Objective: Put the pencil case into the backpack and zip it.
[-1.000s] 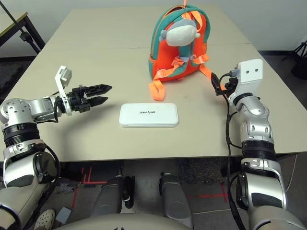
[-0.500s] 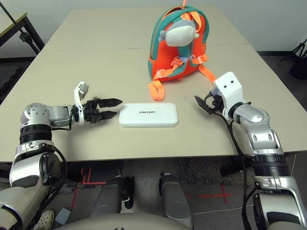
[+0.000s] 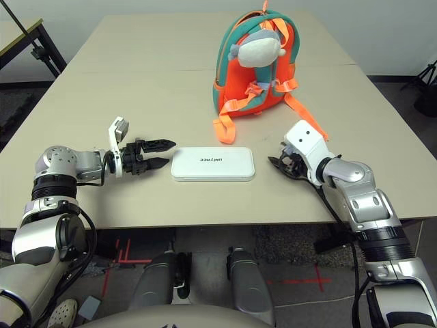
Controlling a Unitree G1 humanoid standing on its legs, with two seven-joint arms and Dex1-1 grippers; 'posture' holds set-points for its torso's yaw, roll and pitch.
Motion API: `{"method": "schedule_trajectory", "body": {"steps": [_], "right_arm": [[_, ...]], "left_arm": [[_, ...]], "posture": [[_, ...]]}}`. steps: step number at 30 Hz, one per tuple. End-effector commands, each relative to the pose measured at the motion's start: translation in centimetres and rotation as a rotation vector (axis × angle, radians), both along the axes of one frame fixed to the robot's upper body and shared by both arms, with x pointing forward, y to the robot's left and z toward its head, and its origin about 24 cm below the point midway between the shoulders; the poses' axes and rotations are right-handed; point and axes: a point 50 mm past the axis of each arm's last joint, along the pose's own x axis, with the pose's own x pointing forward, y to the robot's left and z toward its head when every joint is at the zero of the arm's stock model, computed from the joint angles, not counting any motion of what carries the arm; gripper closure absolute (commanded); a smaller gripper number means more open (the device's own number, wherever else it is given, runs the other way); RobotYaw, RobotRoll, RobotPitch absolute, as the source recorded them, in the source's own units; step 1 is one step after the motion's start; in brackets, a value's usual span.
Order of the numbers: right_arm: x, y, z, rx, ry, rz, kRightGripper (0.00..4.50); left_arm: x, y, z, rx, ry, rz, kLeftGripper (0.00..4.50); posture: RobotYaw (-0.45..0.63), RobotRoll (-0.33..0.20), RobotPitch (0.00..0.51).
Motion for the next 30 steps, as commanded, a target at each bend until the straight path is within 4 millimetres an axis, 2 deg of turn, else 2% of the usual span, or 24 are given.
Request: {"method": "schedule_trajectory", "body": {"steps": [1, 17, 30], "right_arm": [[-0.1, 1.1, -0.5, -0.011, 0.033, 0.048, 4.40], [-0.3, 3.6, -1.1, 0.017, 0.066, 0.135, 4.46], [0.2, 5.9, -0.5, 0.056, 0.043, 0.192, 4.46]], "left_arm": [[-0.4, 0.0, -1.3, 0.045, 0.059, -0.003, 0.00], [-0.6, -0.1, -1.8, 0.049, 0.068, -0.013, 0.00], [-0.7, -0.4, -2.0, 0.049, 0.073, -0.022, 0.00]], "posture": [[-0.19, 0.000, 0.115], [-0.18, 0.000, 0.119], [-0.18, 0.000, 0.122]]}}
